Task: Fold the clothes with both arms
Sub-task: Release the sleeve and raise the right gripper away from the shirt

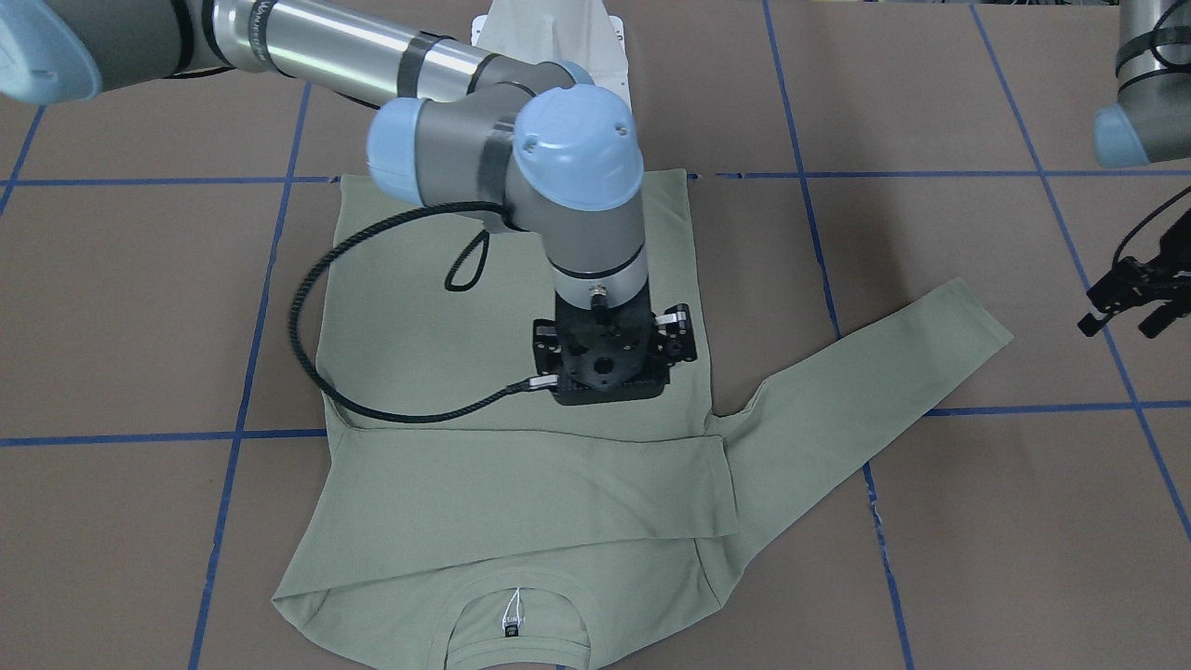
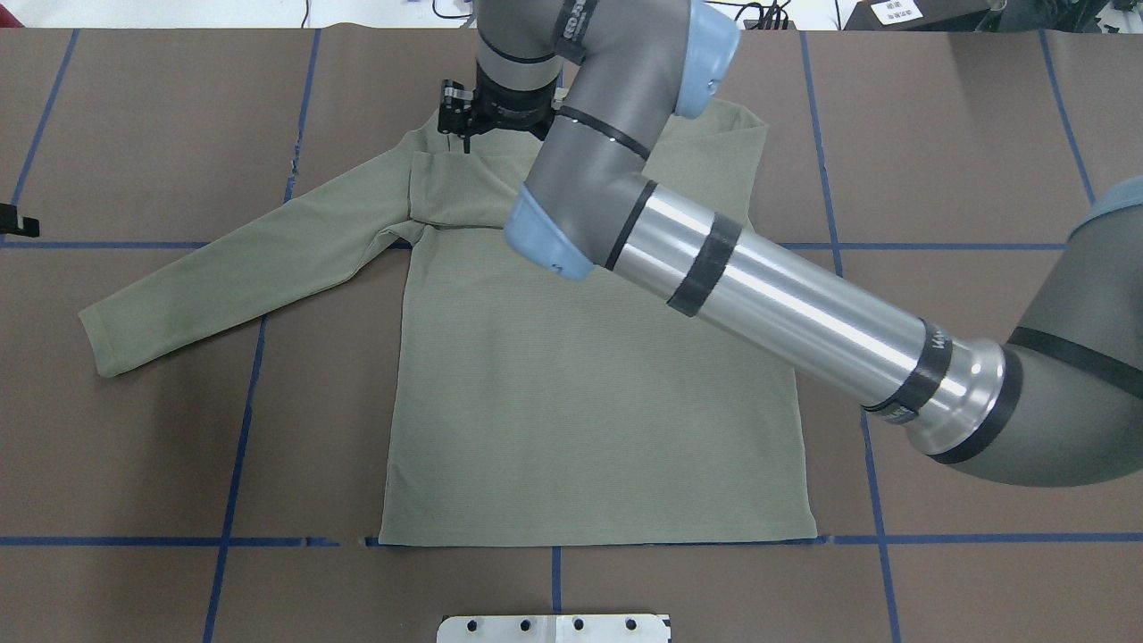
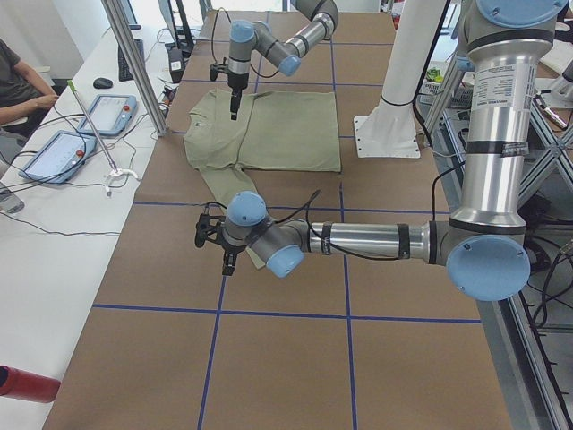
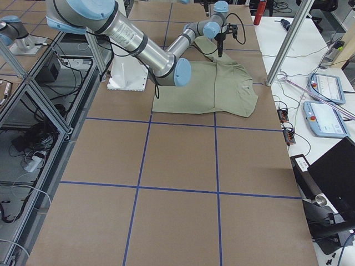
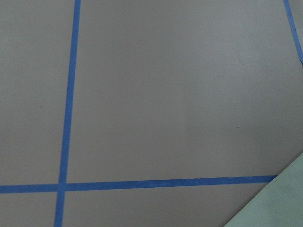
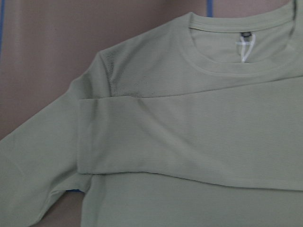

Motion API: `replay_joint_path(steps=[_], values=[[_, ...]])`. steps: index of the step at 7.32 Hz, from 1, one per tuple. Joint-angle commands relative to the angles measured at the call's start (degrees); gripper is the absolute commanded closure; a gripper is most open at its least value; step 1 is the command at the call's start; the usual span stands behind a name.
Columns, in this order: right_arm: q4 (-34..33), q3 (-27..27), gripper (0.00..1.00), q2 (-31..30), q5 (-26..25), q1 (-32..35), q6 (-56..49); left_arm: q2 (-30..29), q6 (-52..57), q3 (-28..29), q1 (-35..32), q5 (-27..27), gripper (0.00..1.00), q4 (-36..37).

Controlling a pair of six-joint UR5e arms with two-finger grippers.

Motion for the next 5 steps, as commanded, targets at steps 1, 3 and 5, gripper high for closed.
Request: replay_joint_path(steps=[1,3,5], values=[[-12.13,13.96,0.00,-8.26,2.00,2.79,-0.95,3.96,-15.78,-4.04,10.63,9.27,0.01,-3.36],[-18.22,26.20,0.00,-18.90,2.09,4.98,-9.69,6.08,-24.17,-7.04,17.95,16.93,0.01,-1.61],[-20.79,32.54,0.00,-27.16,5.32,9.36,-18.93,6.09,-24.72,-8.28,20.26,21.95,0.01,4.09]])
